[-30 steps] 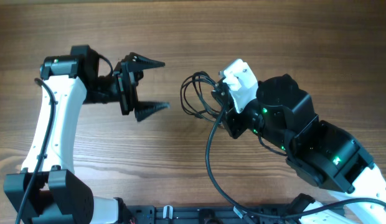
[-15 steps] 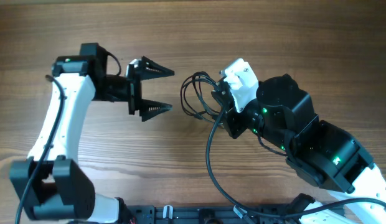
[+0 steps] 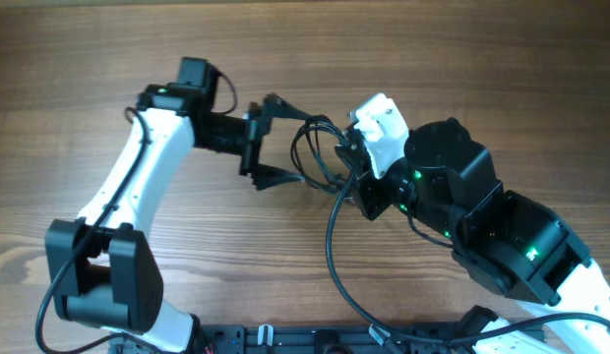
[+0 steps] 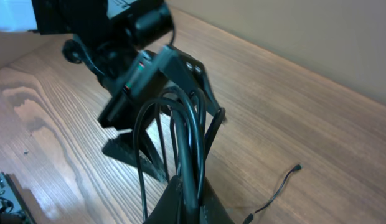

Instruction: Untangle cables

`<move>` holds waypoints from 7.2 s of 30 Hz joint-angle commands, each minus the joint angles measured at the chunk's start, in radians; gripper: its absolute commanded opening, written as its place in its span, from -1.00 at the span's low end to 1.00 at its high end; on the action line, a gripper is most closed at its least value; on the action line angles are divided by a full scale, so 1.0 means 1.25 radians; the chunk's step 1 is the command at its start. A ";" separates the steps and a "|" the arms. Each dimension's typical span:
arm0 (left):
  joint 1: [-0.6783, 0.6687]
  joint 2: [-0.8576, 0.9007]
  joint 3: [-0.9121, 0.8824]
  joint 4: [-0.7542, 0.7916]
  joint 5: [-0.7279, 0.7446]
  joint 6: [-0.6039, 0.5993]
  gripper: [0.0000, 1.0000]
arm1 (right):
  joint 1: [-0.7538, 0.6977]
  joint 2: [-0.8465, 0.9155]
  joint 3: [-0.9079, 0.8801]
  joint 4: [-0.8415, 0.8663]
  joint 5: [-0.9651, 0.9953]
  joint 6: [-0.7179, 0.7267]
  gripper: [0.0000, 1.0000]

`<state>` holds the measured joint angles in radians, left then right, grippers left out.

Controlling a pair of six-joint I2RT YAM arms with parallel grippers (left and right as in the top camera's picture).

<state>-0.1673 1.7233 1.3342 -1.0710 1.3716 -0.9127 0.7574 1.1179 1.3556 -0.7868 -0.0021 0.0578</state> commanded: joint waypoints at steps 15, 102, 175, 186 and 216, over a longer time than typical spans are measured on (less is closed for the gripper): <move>-0.051 0.006 -0.002 0.188 0.000 -0.192 -0.92 | 0.002 -0.013 0.009 -0.030 0.011 0.017 -0.88; 0.236 -0.367 -0.648 1.219 0.164 -0.127 0.99 | 0.000 -0.022 0.011 0.482 0.565 0.146 -0.91; 0.236 -0.266 -0.704 1.189 0.133 0.015 1.00 | -1.356 0.482 0.006 -0.120 -0.146 0.771 0.99; 0.236 -0.266 -0.704 1.173 0.125 0.012 1.00 | -1.134 0.556 -0.059 -0.032 0.110 0.861 0.99; 0.236 -0.266 -0.704 1.164 0.102 0.003 1.00 | -1.145 0.780 -0.022 0.186 -0.018 0.624 -0.92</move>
<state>0.1318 1.3838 0.4599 0.3843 1.5047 -0.9180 -0.6628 2.0331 1.3109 -0.5522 -0.0231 0.8570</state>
